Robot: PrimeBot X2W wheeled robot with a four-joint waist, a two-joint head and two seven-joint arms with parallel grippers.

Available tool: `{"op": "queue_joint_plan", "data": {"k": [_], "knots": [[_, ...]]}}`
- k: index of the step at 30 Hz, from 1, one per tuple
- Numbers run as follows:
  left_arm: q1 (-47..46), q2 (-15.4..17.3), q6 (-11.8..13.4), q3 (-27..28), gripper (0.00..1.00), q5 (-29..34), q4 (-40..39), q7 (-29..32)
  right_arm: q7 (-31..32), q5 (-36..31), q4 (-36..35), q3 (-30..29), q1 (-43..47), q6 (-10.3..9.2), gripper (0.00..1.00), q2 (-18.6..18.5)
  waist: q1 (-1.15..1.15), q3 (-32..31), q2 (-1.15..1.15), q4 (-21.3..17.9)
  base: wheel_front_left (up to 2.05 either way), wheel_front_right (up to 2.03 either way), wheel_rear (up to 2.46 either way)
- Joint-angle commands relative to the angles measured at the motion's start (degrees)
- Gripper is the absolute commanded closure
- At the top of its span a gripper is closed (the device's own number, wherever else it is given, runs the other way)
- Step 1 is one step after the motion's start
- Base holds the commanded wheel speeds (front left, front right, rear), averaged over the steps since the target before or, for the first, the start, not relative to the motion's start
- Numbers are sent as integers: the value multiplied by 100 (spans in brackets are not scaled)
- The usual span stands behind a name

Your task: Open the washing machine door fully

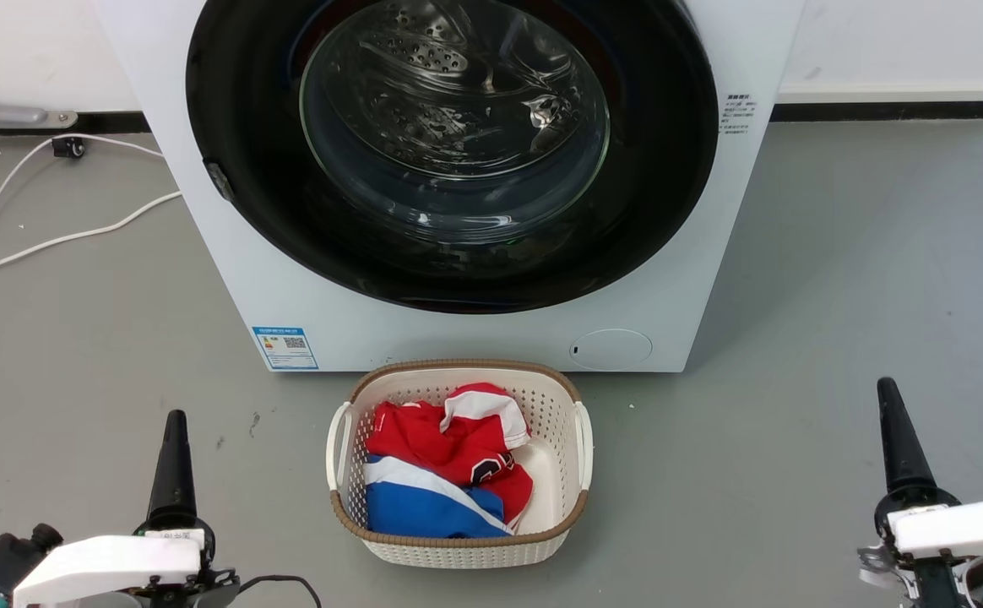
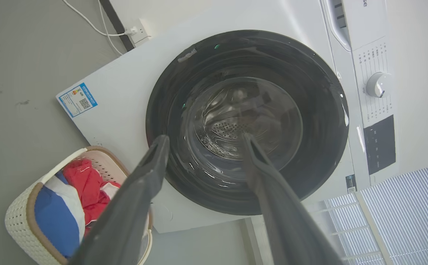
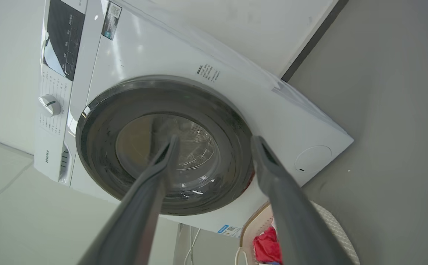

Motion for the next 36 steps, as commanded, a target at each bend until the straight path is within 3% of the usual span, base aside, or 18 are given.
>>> {"op": "queue_joint_plan", "data": {"k": [1, 12, 22, 36], "knots": [[11, 19, 18, -35, 0, 302, -227, -59, -63, -342, -185, 64, -102, 1, 0, -15, 0, 4, 0, 0, 0, 0, 0], [178, 22, 263, -525, 0, 1767, -923, -255, -260, -1844, -765, 390, -30, 1, 0, -16, 0, 17, 0, -13, 0, 0, 0], [245, 23, 748, -1023, 0, 3327, -1328, -445, -451, -3304, -1113, 521, 51, 1, 0, -18, 0, 31, 0, -24, 0, 0, 0], [251, 331, 1200, -1661, 0, 4308, -1629, -650, -656, -4377, -1264, 522, 84, 1, 0, -20, -1, 75, 0, -25, 0, 0, 0]]}}
